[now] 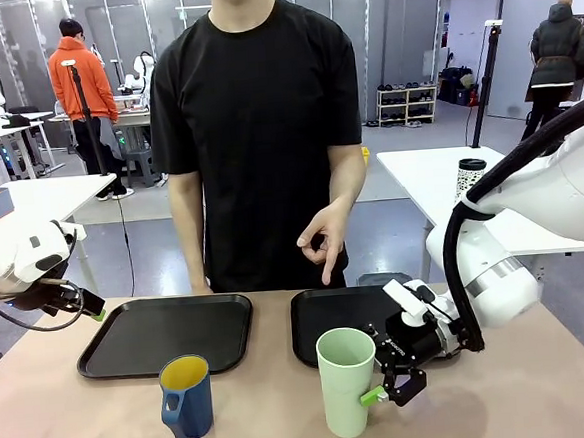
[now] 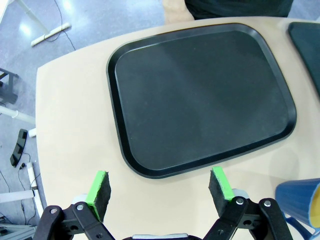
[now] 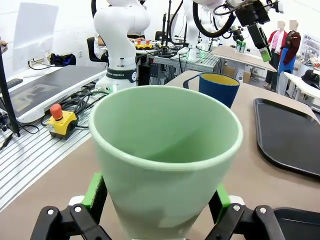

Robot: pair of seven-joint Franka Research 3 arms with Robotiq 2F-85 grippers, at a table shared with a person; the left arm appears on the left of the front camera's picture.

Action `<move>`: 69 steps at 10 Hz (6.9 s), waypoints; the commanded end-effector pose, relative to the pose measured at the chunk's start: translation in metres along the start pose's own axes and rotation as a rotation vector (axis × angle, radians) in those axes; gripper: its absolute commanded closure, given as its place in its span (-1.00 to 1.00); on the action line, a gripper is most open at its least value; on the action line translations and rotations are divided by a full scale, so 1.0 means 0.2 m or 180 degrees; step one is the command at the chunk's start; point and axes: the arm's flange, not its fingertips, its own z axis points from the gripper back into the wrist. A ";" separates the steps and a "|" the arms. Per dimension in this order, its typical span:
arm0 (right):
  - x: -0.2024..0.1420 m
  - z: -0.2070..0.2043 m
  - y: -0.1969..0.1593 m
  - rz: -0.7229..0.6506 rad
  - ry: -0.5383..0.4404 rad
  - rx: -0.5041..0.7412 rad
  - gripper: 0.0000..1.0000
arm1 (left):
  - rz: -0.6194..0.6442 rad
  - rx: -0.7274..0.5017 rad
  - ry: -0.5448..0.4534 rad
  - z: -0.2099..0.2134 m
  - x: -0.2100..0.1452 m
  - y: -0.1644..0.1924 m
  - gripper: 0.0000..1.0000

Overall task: Sort and store the cups by type.
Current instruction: Pick up the Reusable plastic cup, then place the picked Reusable plastic cup into the Flat Tray indicated by the person.

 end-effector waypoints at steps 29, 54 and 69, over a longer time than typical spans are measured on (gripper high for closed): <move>0.14 -0.08 0.10 0.0228 -0.0121 0.0111 -0.23 | 0.0005 0.0000 -0.0002 0.00 0.00 0.01 -1.00; 0.19 -0.06 0.06 0.0157 -0.0110 0.0170 -0.23 | 0.0005 0.0000 -0.0002 0.00 0.00 0.01 -1.00; 0.37 0.84 -0.48 -0.0037 -0.0372 -0.0945 -0.73 | 0.0005 0.0000 -0.0002 0.00 0.00 0.01 -1.00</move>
